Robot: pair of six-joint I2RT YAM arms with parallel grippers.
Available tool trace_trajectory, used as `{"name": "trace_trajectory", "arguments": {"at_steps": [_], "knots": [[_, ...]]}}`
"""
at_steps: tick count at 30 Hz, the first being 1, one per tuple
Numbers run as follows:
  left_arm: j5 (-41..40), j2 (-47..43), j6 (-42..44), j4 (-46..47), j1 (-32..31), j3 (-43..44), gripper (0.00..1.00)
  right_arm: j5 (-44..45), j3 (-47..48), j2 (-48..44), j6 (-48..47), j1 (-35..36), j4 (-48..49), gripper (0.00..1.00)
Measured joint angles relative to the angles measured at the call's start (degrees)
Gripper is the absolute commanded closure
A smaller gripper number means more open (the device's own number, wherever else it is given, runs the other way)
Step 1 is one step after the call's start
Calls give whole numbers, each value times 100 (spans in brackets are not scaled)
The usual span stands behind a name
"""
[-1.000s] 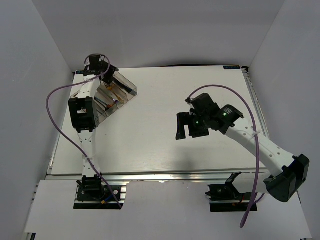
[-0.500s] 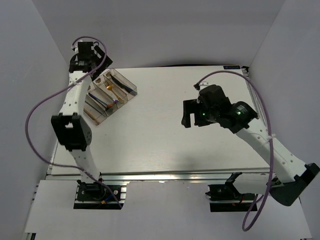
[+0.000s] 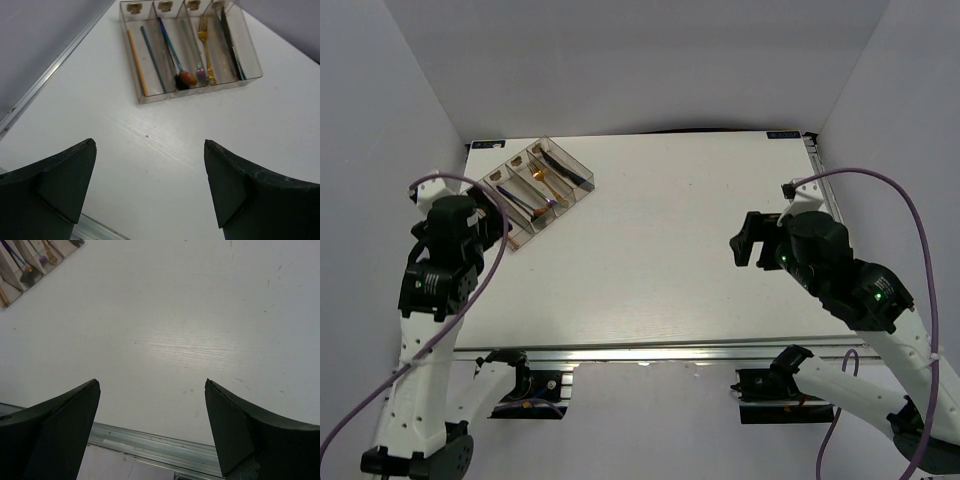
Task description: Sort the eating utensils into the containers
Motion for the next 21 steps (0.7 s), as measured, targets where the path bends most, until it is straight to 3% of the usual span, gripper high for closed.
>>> {"name": "trace_trajectory", "arguments": {"at_steps": [10, 21], "knots": [[-428, -1777, -66, -876, -122, -586, 2, 46, -835, -129, 136, 0, -48, 11], [-575, -1539, -26, -1019, -243, -472, 2, 42, -994, -225, 155, 0, 22, 10]]}}
